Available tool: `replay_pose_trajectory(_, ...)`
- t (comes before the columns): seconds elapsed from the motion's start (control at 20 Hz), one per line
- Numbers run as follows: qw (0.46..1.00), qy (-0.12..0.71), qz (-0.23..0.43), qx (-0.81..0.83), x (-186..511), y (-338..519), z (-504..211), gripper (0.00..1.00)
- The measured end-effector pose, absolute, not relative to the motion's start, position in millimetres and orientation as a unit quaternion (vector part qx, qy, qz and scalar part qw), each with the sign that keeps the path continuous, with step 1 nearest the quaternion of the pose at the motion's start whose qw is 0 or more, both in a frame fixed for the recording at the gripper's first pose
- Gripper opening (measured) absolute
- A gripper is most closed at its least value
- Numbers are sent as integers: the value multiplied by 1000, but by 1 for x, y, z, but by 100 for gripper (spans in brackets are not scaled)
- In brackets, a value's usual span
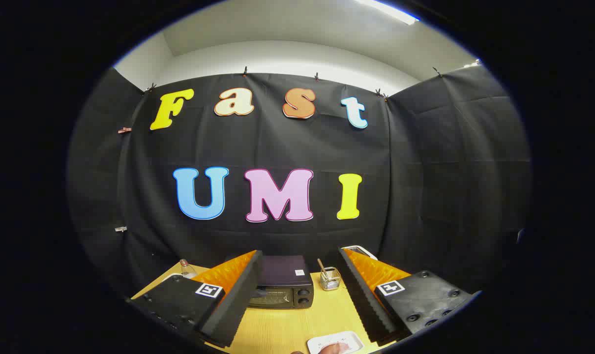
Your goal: Open the toaster oven, put the food inside, and close the toaster oven door.
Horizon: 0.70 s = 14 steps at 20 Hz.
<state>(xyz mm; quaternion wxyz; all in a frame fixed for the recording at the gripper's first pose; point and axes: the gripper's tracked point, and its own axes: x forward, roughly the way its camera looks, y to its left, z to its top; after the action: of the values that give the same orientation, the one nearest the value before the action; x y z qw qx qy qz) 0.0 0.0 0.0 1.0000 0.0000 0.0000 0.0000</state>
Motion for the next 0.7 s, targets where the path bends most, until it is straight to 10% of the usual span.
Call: replay_pose_trajectory(0.7,999,-20,24,-8,7,13,5,97)
